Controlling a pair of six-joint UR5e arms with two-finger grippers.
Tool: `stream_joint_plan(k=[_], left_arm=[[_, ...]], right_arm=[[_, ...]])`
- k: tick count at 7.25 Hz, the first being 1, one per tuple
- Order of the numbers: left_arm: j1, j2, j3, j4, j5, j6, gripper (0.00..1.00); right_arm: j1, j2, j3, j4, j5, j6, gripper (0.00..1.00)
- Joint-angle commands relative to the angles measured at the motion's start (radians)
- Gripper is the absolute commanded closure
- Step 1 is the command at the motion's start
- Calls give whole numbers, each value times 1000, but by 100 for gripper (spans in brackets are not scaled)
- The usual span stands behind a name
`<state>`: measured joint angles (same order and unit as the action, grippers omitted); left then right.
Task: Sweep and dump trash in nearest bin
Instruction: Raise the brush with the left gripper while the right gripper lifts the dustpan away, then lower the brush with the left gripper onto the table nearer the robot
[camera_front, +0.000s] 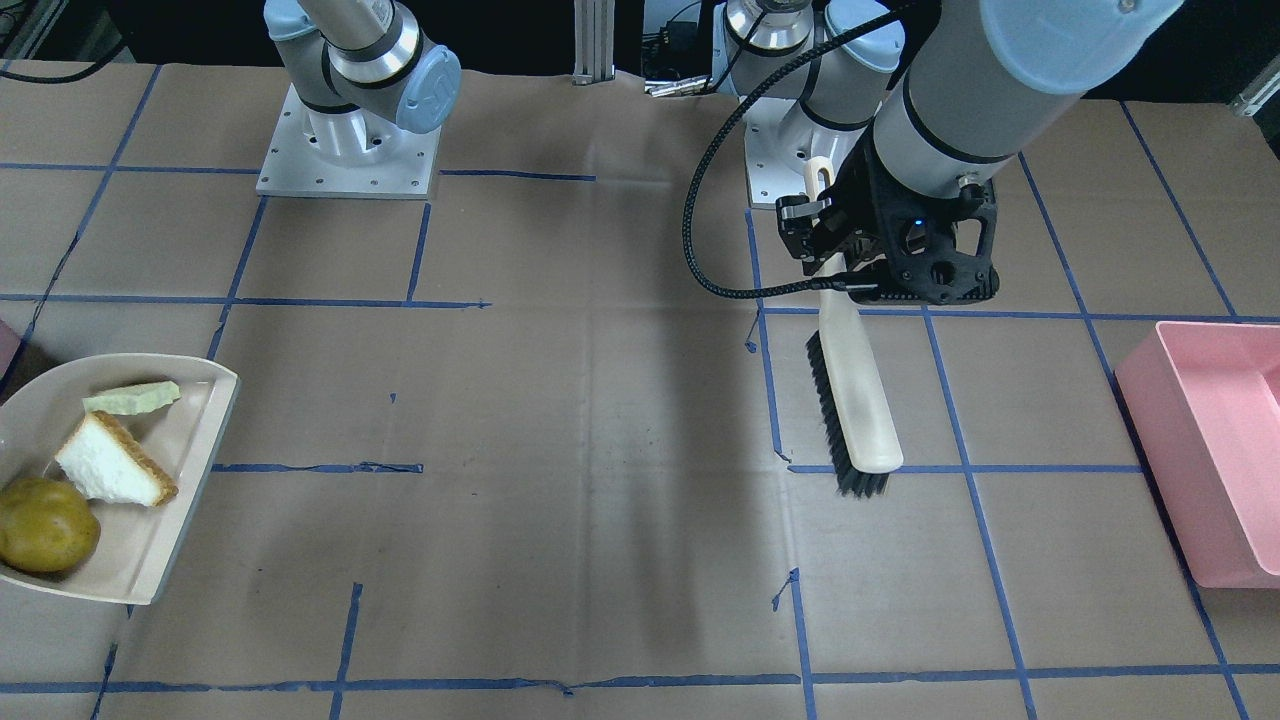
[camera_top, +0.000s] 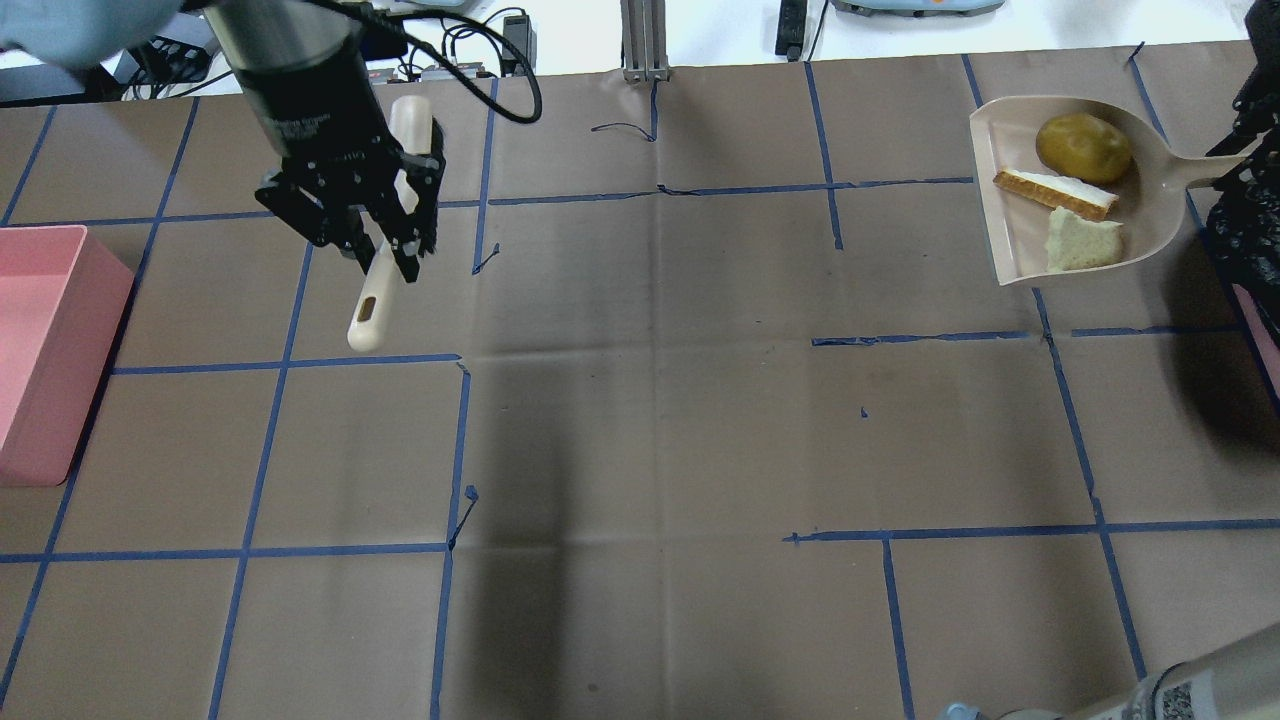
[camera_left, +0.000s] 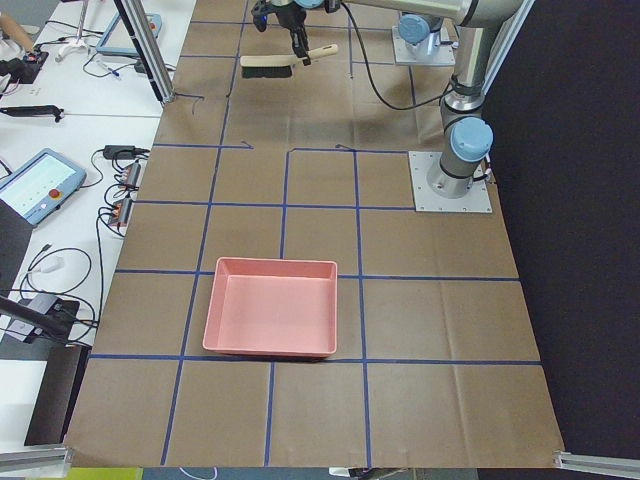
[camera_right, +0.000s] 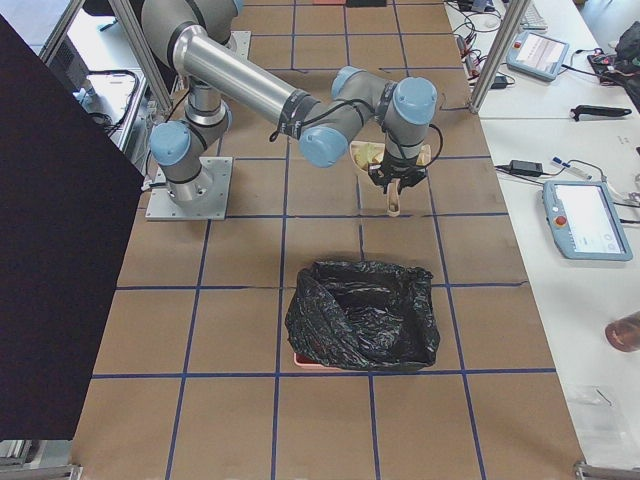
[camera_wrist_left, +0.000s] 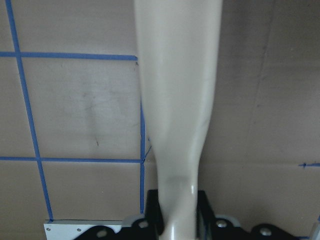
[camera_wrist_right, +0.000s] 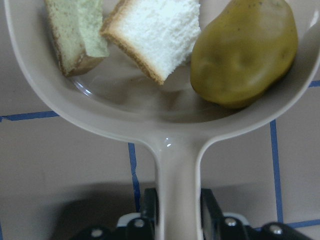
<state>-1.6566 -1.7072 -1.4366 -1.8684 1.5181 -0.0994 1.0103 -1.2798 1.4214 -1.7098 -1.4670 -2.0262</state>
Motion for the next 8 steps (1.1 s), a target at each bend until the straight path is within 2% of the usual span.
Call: stream_joint_plan(k=[1,3,4,5,6,7,8], left_arm=[[-156,64,-235,264,-53,-172,100],[-309,48,-347,324,-55,-224,100],[-343,38,-437,415,-56,-233,100],[-356,32,-535,566,-99,-306,100],[-361,29,-577,607,-146,-369,100],[-402,25,-600,618,-156,-375,100],[-437,11,-632,684,-157,-393,100]], right_arm=[[-60,-30,2,39,-3,-32,100],[-160,-33,2,61,-4,-138,100],[-200,-24,1,56,-7,-181,100],[-252,-15,-4,43,-9,-224,100],[-298,-9,-9,36,-9,-232,100],[-329,-6,-22,21,-24,-309,100],[-350,19,-50,-28,-50,-356,100]])
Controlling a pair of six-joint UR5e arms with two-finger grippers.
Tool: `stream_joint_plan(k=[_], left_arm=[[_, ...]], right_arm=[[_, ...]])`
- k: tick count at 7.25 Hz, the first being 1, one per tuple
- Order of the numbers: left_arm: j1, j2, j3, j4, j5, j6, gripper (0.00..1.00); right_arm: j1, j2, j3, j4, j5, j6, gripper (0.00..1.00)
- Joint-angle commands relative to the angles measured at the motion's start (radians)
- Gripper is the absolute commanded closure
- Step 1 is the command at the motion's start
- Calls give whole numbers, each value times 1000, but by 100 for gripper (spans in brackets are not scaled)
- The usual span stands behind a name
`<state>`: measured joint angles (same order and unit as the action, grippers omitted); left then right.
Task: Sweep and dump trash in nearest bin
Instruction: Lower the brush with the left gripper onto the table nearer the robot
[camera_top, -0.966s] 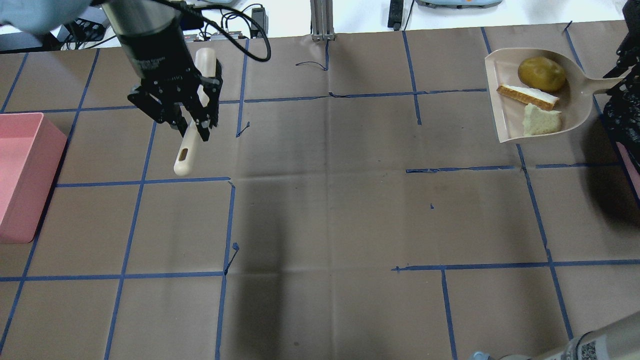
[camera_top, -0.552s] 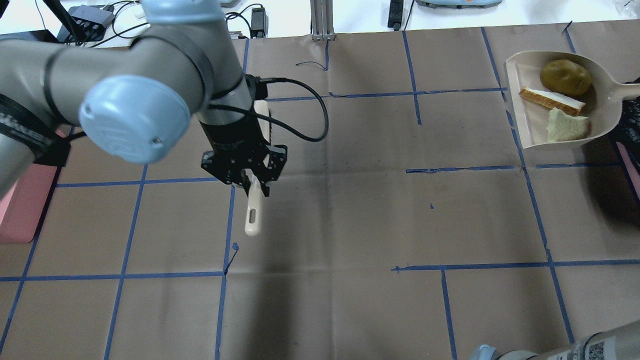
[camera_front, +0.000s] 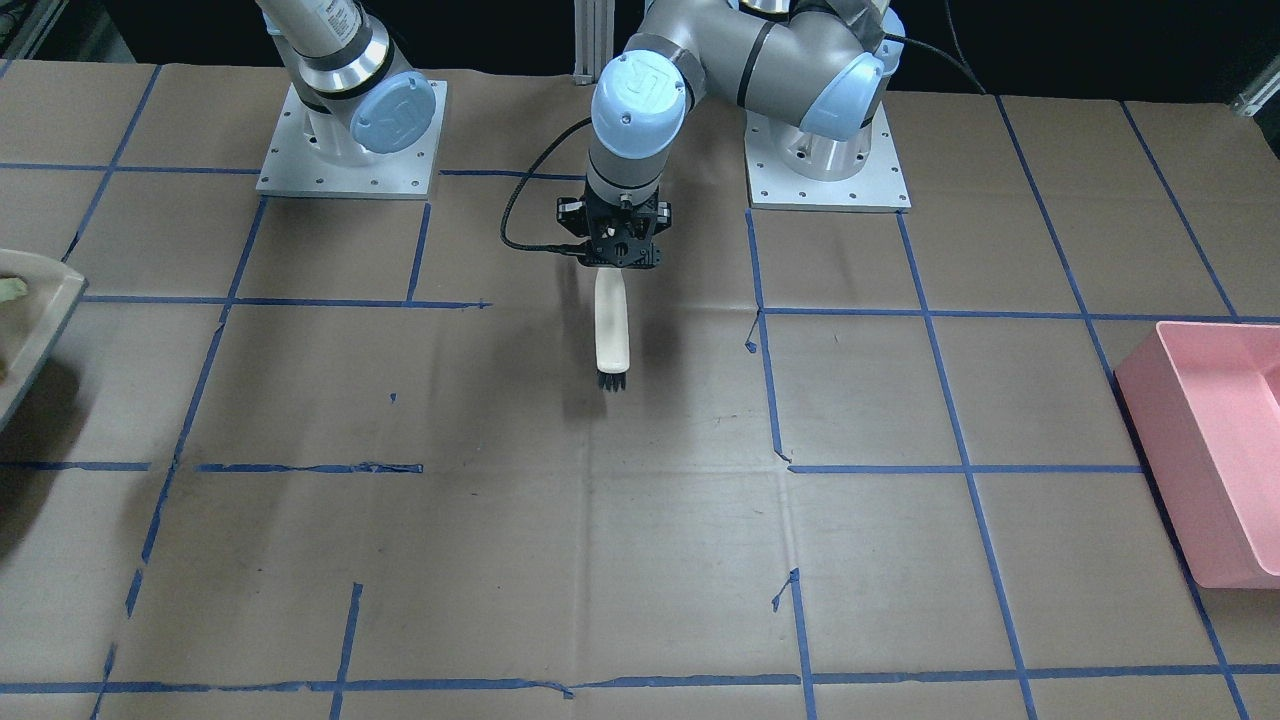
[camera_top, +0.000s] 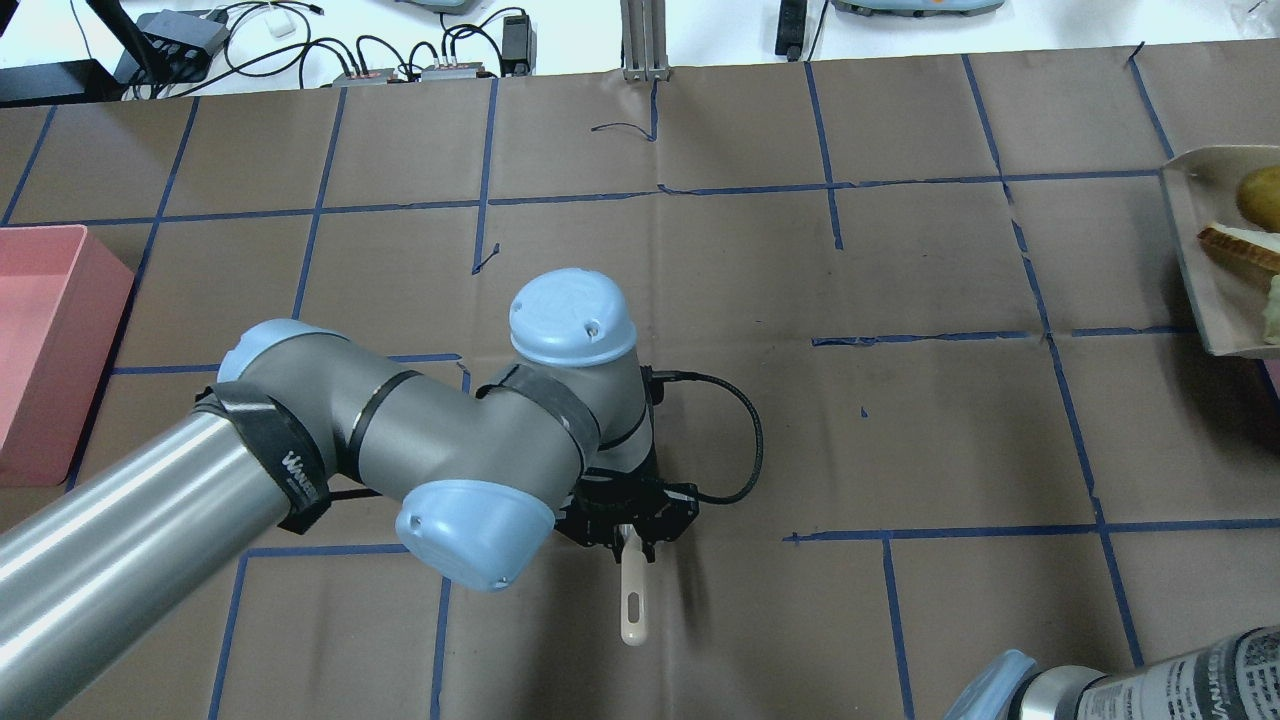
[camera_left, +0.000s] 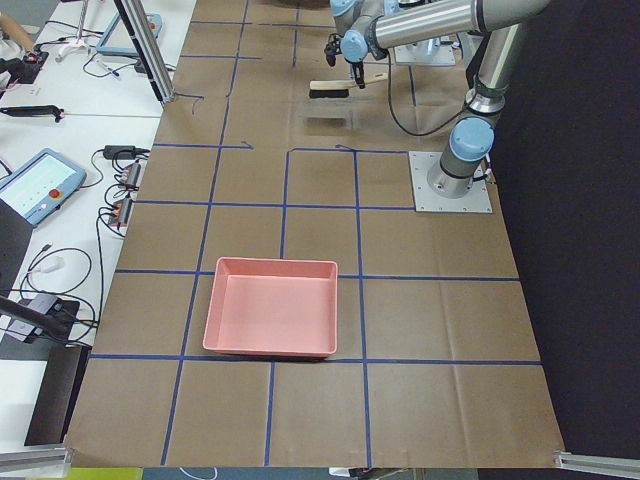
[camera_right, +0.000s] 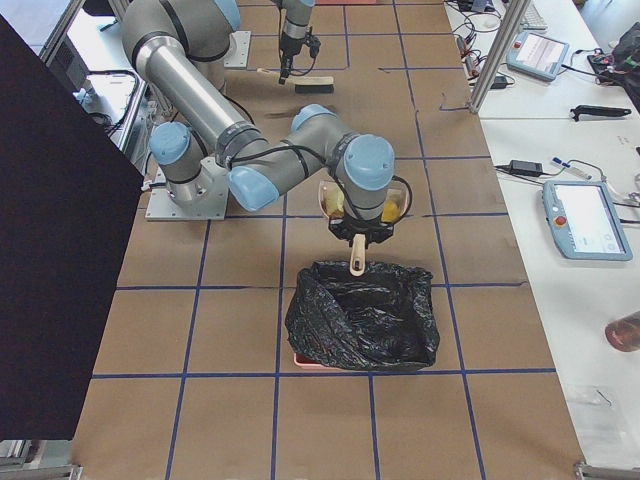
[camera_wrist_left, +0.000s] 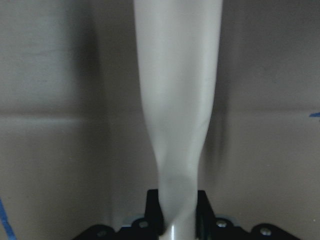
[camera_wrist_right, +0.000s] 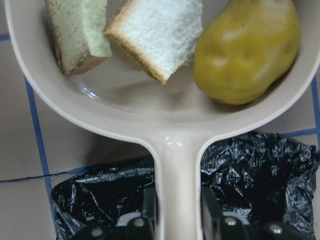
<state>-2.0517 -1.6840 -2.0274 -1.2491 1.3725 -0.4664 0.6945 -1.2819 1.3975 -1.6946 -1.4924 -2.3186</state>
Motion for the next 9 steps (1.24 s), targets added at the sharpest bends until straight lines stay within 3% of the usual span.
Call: stream_joint_plan(k=[1,3,4,6,7,8,9], left_arm=[[-56,-23,-48,74,-15,-59,100],[-68,-28,-53,73,-12,-54,98],[-67,-29,-63,74,-7,-49,90],[-71,-42,-70,102,-13,-54,84],[-71,-43,-70,102,-13,-52,76],[-70,-43,-68,102,-10,-52,58],[-68,-43,-68,103,-12,-54,47]], right_arm=[[-70,56,-69,-57,-54,-94,100],[-150,181,-214,-68,-54,-122,100],[-168,250,-304,-63,-63,-145,100],[-179,349,-452,-60,-117,-206,100],[-179,342,-460,-63,-147,-205,100],[-165,331,-457,-60,-191,-200,100],[-147,313,-447,-59,-196,-194,100]])
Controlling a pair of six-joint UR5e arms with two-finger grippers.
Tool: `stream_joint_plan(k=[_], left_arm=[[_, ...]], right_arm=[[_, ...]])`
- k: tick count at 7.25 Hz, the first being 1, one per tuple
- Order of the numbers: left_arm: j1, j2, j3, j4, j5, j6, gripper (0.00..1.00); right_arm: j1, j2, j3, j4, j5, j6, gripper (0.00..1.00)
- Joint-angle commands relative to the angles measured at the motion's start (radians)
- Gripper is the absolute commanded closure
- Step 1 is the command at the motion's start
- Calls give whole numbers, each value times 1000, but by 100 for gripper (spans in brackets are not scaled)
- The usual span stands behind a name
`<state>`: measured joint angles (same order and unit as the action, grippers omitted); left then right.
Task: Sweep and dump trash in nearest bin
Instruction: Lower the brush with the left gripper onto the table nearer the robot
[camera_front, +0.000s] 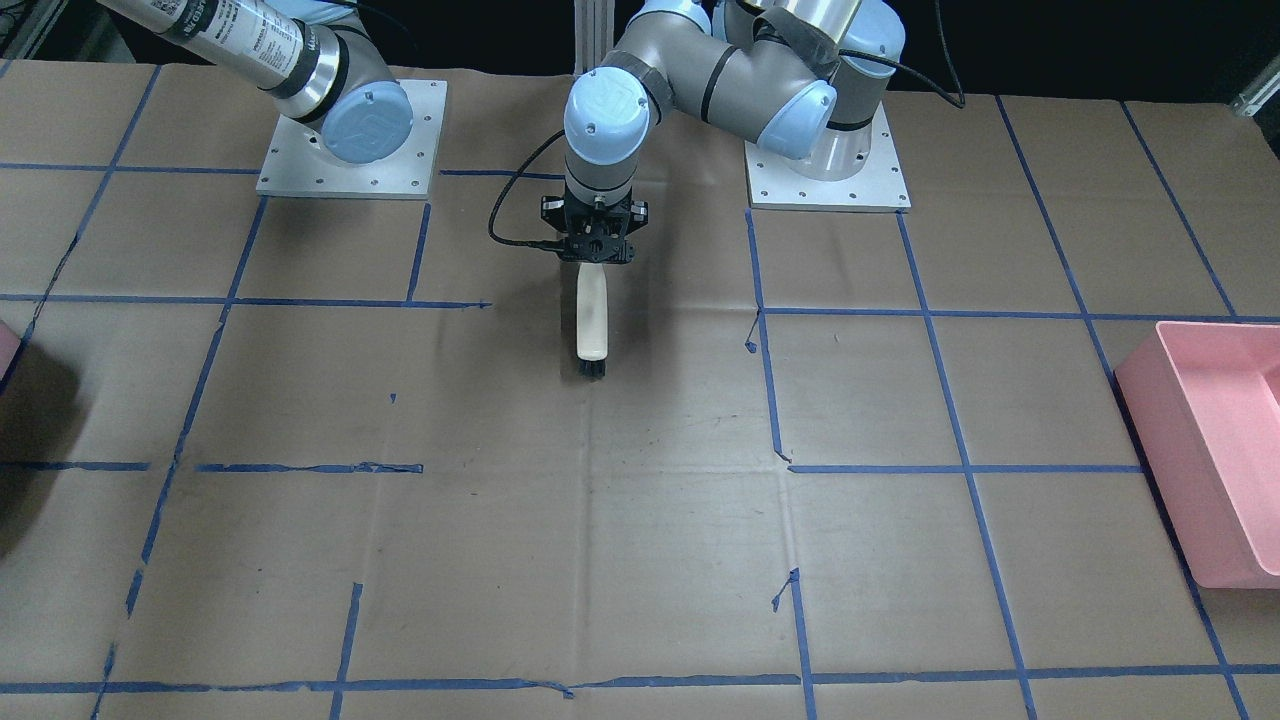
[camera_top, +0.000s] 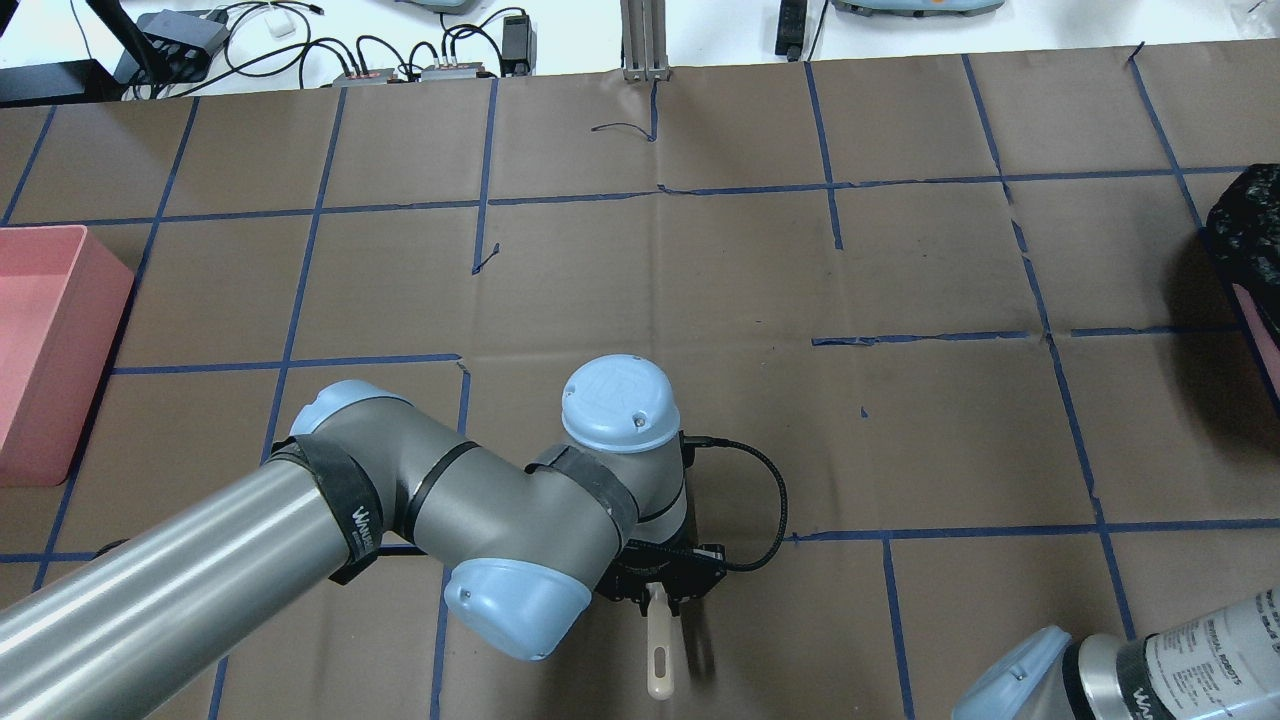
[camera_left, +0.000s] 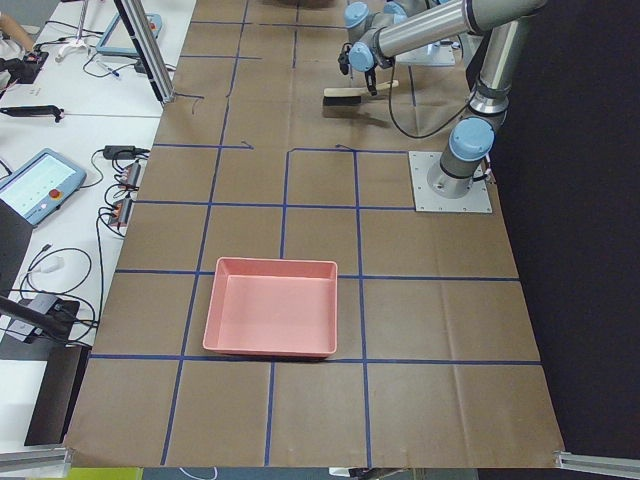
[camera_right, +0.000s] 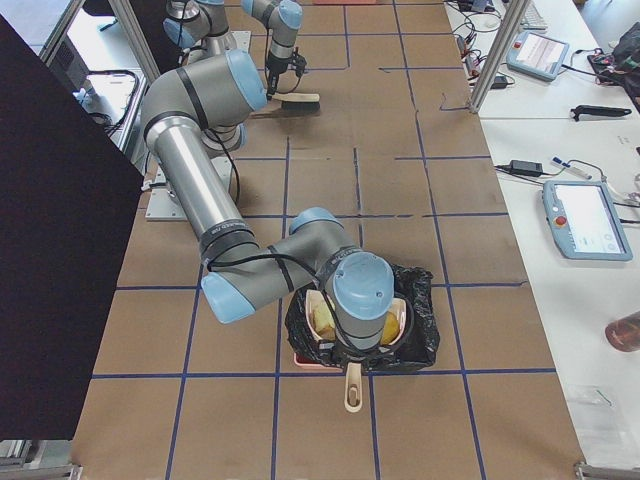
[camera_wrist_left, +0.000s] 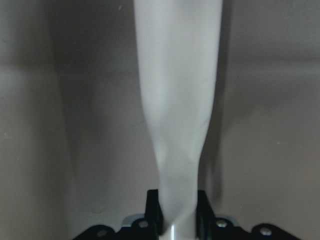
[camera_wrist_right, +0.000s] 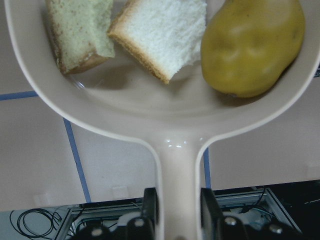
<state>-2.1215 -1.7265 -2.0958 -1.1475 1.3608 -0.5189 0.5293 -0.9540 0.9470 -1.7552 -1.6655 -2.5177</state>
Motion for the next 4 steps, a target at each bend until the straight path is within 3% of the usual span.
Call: stream_joint_plan(k=[1,2,4], left_arm=[[2,2,0,0,0,0,43],[2,5,2,0,0,0,40],[20,74,37,27,11,7,23]], right_arm=[[40,-46,33,-3,-29,8,100],[43,-93,92,-7,-61,28,100],[49,-163,235,-251,-119,40,100]])
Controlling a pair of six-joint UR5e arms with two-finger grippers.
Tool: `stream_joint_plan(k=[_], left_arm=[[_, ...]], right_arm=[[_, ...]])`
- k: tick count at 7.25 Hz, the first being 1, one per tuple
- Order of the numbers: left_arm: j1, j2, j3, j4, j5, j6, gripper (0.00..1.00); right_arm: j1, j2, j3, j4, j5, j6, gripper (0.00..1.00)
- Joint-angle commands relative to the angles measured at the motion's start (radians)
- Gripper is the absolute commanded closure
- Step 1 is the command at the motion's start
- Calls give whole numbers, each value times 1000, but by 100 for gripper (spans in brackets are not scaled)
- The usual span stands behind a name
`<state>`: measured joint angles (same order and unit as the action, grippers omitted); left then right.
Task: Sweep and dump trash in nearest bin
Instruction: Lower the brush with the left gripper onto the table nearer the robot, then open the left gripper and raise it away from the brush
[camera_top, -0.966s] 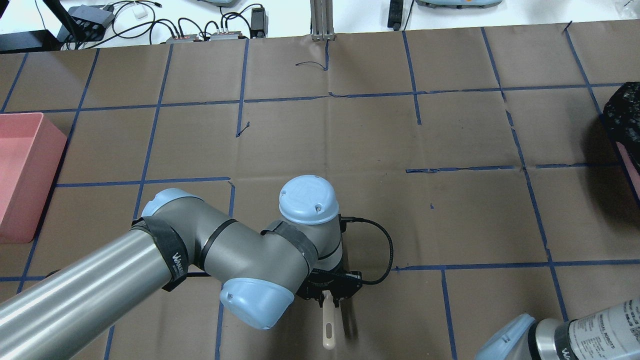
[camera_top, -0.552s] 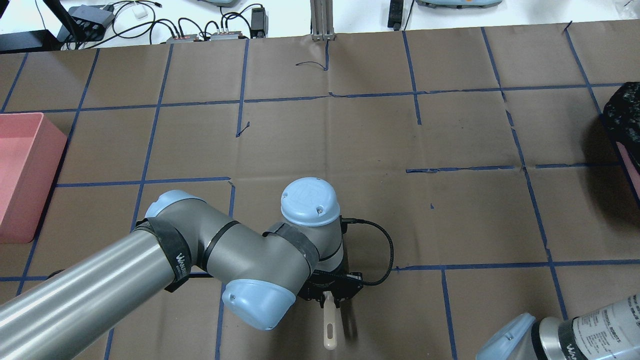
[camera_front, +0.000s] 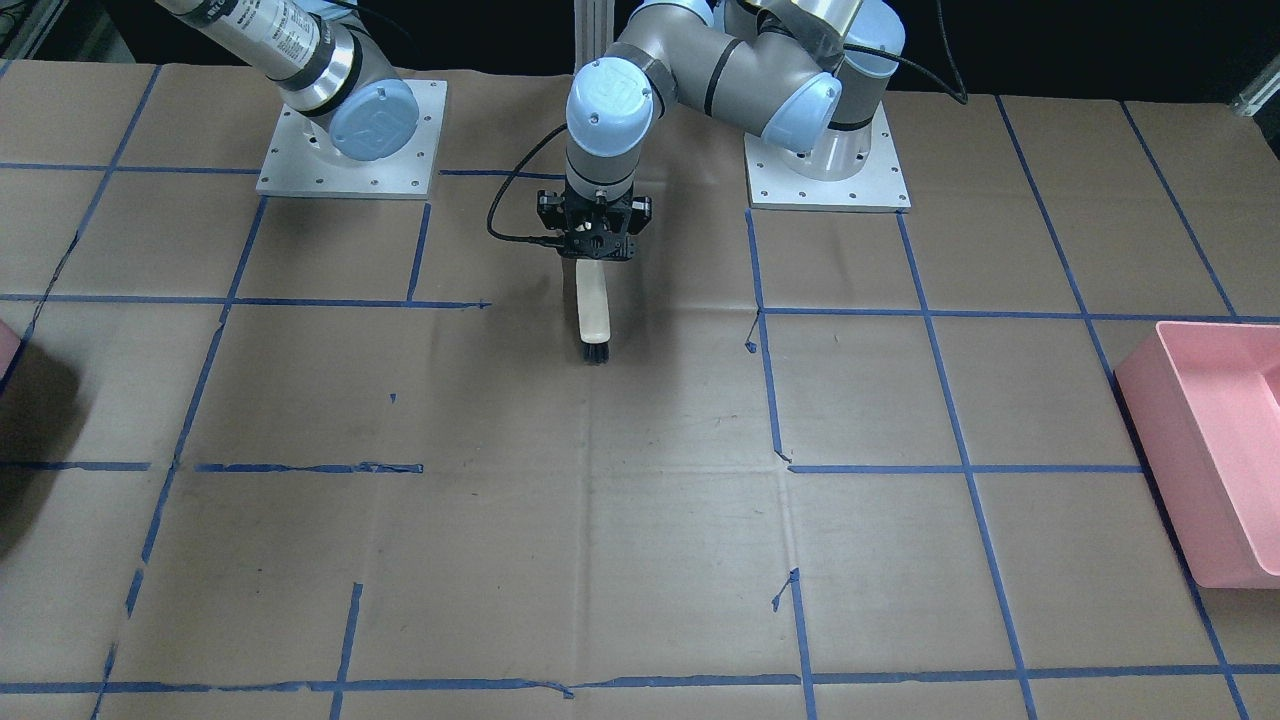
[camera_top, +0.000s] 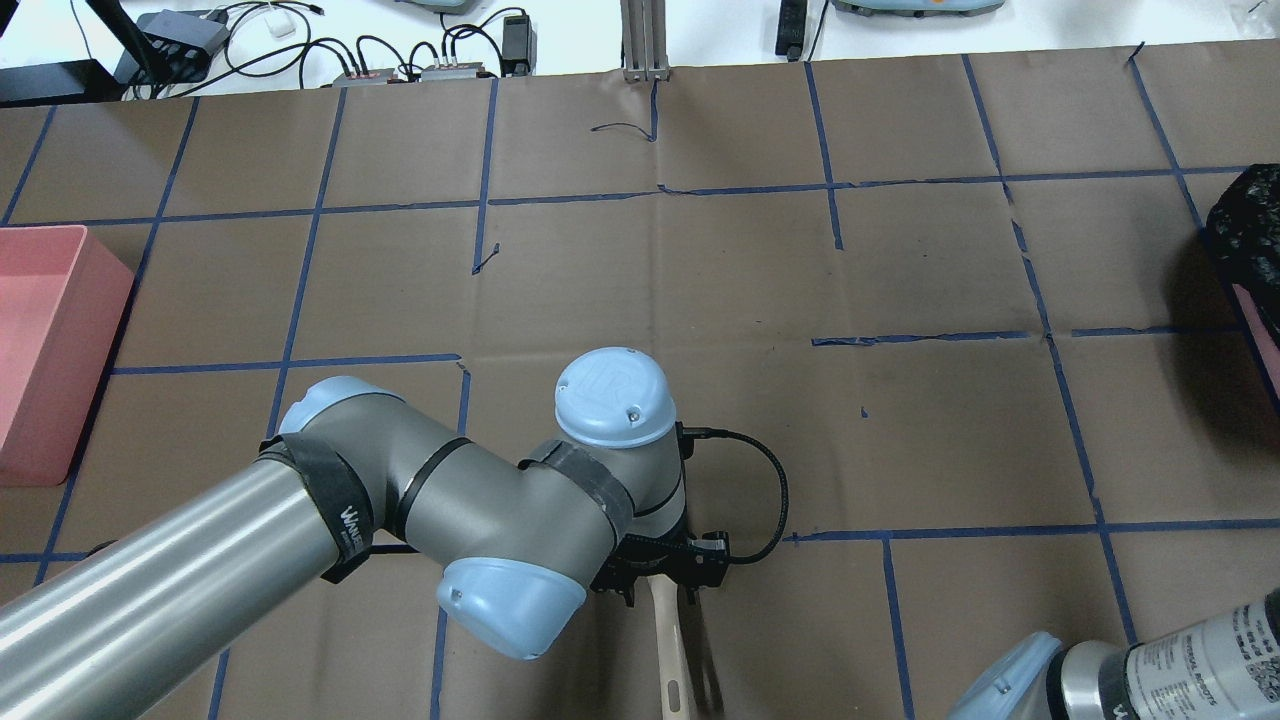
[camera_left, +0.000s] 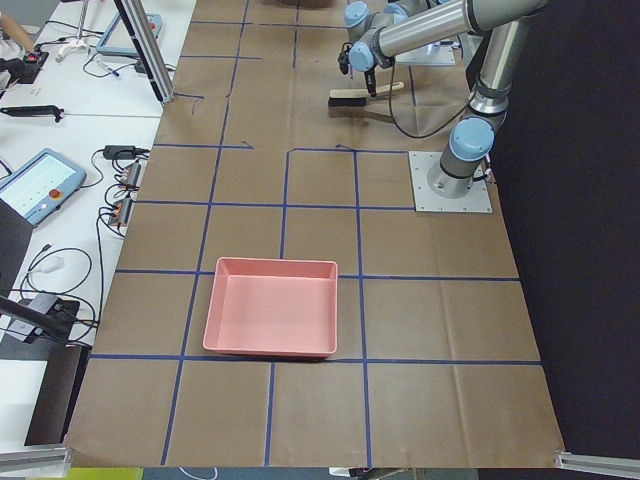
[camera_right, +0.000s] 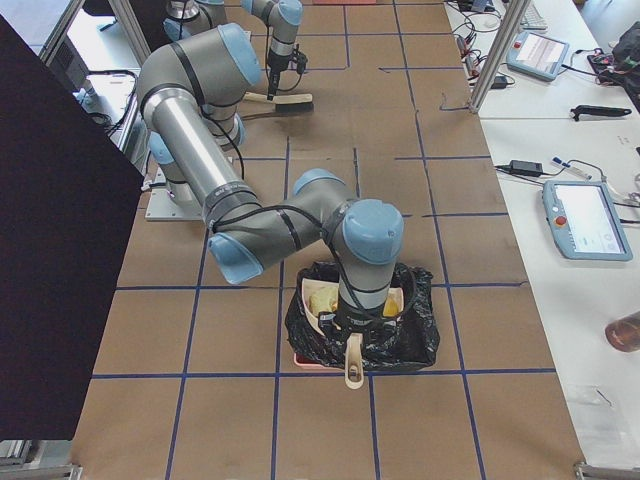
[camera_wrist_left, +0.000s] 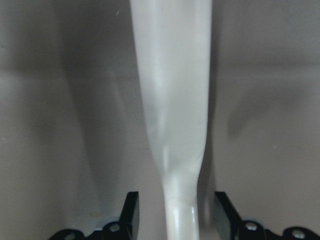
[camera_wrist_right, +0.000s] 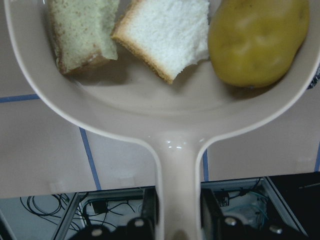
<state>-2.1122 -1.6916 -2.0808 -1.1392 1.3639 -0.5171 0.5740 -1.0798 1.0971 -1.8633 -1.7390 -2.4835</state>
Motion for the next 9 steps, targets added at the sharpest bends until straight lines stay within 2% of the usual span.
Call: stream_joint_plan(k=[1,2,3,5,7,9], left_arm=[[33,102,83,25,12,6,16],[102,115,156,12,12,43,12],[185,118,238,-26,11,157,6],[321,122,368,-164,23,392,0],[405,124,468,-298,168,466,1],[483,138,565,-448,166,466,1]], right_arm=[[12,-38,121,-219,-57,5,100],[23,-39,122,-230,-69,8,100],[47,-46,127,-231,-101,11,100],[73,-52,139,-244,-163,11,100],[78,-55,158,-304,-212,8,100],[116,-75,173,-319,-275,11,100]])
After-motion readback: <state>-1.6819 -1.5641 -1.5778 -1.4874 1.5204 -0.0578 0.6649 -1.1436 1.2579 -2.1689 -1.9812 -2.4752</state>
